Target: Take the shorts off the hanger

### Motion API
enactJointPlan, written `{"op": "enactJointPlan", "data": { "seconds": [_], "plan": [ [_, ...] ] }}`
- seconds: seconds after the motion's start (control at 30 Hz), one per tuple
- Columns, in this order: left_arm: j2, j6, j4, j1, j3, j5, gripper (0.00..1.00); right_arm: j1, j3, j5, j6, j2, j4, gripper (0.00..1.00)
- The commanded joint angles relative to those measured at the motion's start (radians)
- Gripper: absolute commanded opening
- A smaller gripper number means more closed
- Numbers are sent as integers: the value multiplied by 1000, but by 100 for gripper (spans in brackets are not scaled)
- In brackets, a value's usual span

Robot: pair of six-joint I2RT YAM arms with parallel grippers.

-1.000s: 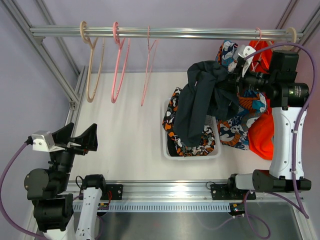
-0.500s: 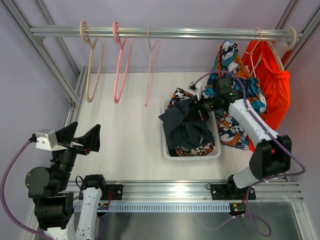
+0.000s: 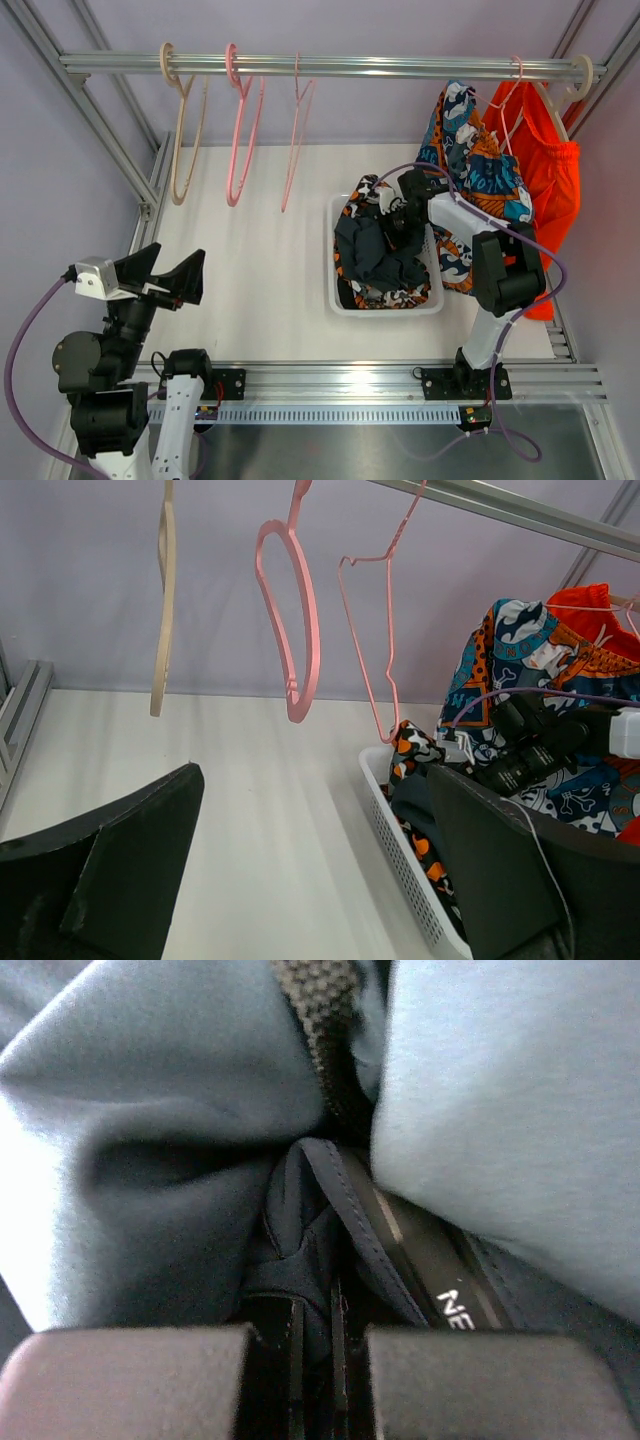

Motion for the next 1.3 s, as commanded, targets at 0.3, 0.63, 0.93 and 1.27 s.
{"op": "enactJointPlan", "data": {
  "seconds": [0.3,0.63,0.93,1.27],
  "plan": [
    [103,-89,148,4,-41,184,99,7,77,150,-142,-215,-112,44],
    [144,-119,187,4,-122,253,99,-36,300,-36,-291,-444,-337,81],
    [154,-79,113,6,-174,256,99,-83,180,320,76,-666,0,99],
    [125,-38,27,4,-262,181,99,-88,172,573,235,-727,53,100]
  ]
}}
